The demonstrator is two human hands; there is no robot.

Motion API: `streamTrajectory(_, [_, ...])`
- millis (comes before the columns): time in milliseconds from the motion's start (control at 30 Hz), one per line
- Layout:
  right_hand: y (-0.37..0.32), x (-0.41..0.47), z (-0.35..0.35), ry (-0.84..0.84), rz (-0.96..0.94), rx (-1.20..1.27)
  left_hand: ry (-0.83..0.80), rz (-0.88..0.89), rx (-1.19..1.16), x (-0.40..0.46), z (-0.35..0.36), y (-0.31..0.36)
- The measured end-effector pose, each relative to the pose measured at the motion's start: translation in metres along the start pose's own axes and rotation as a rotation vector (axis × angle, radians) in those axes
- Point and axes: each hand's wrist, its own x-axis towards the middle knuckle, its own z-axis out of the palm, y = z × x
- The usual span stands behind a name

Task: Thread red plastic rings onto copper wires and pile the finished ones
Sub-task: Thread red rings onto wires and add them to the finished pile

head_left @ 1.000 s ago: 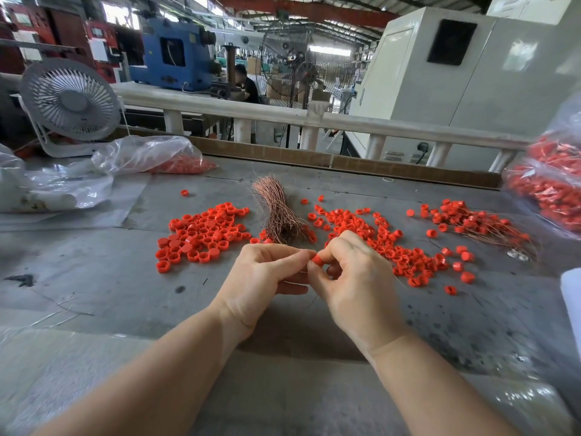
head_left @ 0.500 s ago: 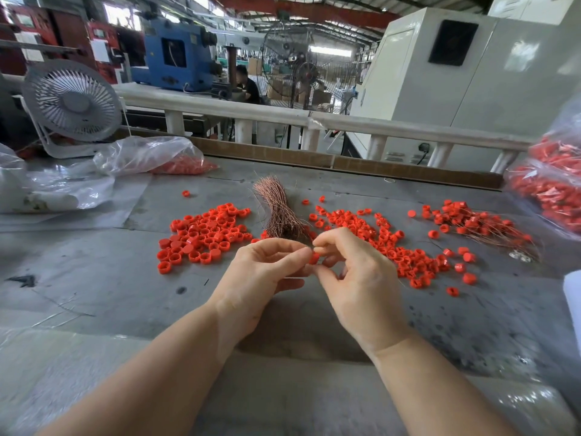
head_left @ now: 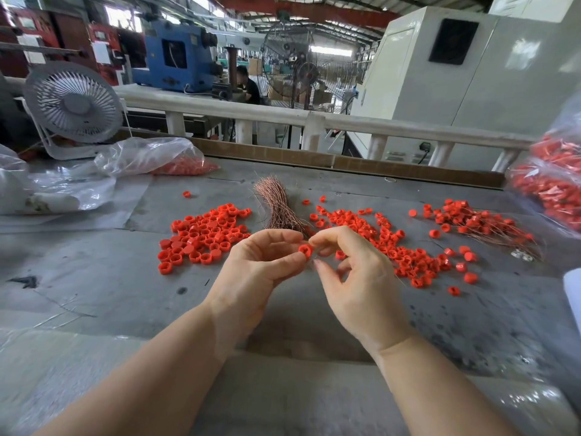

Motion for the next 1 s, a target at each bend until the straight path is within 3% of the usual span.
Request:
streamTrajectory(233, [0.0023, 0.0031, -0.0047, 0.157, -0.021, -0.011, 0.024, 0.081, 0.022, 0.0007, 0.0006, 0.0004])
streamTrajectory(500, [0.0007, 0.002, 0.0027, -0.034, 0.151, 0.123, -0.021, 0.114, 0.007, 0.0006, 0.0, 0.001])
streamTrajectory(1000, [0.0031, 0.0042, 0.0004, 0.011, 0.131, 0.186, -0.061, -0.019, -0.031, -0.0043, 0.005, 0.0071])
